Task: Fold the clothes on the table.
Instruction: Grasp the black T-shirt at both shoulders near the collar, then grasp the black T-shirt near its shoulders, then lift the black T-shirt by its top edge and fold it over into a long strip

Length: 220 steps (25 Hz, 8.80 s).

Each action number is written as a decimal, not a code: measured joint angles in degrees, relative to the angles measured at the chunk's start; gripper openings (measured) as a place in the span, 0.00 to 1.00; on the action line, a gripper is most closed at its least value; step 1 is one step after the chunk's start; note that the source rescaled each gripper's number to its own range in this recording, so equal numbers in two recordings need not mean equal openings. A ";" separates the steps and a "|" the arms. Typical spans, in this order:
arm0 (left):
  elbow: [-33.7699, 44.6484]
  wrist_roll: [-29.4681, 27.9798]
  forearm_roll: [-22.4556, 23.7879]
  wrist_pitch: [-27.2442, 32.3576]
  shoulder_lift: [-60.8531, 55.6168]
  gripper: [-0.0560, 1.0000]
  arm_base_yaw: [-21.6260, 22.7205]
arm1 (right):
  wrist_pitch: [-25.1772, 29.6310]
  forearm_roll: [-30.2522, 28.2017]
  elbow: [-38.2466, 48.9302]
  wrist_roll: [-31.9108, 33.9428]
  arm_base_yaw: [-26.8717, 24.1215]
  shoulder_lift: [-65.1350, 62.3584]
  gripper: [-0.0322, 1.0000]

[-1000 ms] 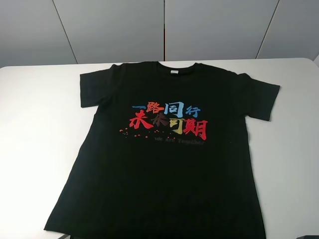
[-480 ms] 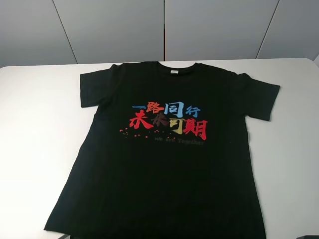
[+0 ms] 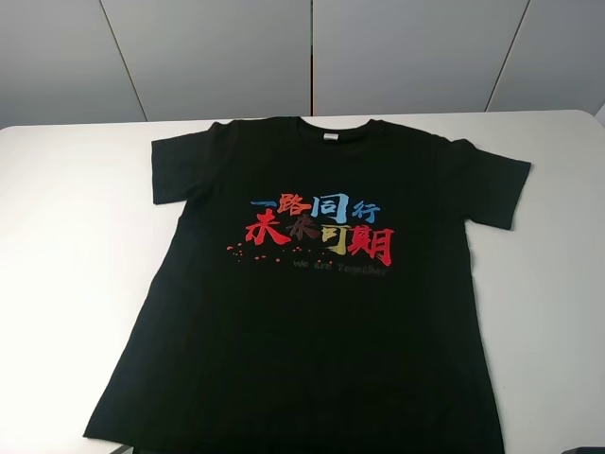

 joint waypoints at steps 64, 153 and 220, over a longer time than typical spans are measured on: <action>-40.60 50.17 -22.49 -2.06 80.01 0.92 -9.26 | 0.52 7.00 -27.90 -12.48 0.00 58.53 1.00; -52.46 49.08 7.89 -13.93 127.04 0.05 -24.77 | -11.92 -0.28 -31.36 -28.72 13.00 105.66 1.00; -52.46 42.33 6.57 -17.37 127.08 0.05 -24.77 | -28.70 3.82 -25.36 -48.18 15.37 113.68 0.03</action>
